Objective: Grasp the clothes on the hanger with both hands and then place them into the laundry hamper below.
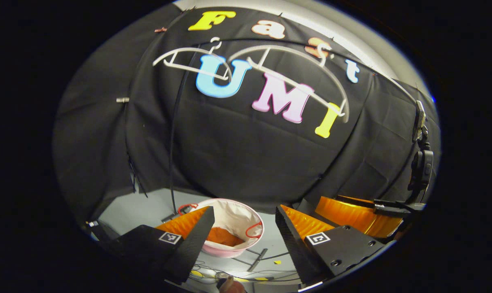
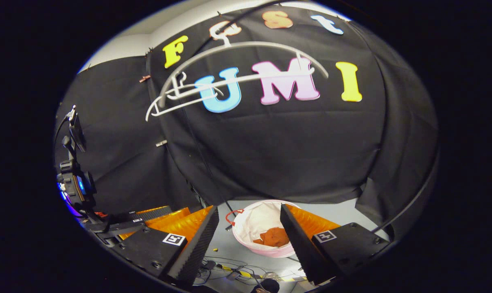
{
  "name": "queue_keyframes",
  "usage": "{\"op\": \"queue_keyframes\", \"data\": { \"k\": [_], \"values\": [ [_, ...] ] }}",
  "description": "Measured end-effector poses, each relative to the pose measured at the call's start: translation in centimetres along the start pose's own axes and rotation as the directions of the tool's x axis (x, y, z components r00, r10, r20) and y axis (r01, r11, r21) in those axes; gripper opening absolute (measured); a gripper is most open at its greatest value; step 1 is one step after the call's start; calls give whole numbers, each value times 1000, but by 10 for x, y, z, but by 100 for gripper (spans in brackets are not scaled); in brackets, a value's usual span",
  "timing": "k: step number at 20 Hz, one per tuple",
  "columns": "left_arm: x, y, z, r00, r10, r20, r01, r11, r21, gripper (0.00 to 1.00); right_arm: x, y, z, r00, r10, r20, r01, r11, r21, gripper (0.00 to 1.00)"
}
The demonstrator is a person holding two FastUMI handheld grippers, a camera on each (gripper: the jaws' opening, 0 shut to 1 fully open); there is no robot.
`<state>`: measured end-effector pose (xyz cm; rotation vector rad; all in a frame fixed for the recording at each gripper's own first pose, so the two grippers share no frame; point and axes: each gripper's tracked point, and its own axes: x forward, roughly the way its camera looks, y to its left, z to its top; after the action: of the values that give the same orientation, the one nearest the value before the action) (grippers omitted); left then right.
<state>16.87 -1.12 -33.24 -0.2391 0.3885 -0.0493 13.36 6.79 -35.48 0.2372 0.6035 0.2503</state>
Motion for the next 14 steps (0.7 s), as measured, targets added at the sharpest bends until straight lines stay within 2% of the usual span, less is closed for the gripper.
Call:
{"op": "queue_keyframes", "data": {
  "k": [5, 7, 9, 10, 14],
  "values": [
    [-112, -4, 29, 995, 5, 104, -19, 991, 135, 95, -100, 43, 29, 988, -59, 143, 65, 997, -41, 98],
    [-153, -5, 52, 989, 1, 145, -24, 987, 159, 95, -139, 53, 34, 980, -63, 186, 72, 996, -45, 98],
    [-177, -4, 60, 987, 2, 162, -29, 985, 169, 95, -172, 61, 47, 969, -78, 235, 93, 994, -50, 98],
    [-188, -7, 65, 986, 0, 168, -30, 984, 175, 92, -185, 65, 53, 964, -78, 254, 95, 994, -56, 98],
    [-227, -30, 92, 975, -47, 216, 3, 981, 196, 95, -227, 73, 82, 938, -98, 332, 130, 989, -75, 98]
  ]
}}
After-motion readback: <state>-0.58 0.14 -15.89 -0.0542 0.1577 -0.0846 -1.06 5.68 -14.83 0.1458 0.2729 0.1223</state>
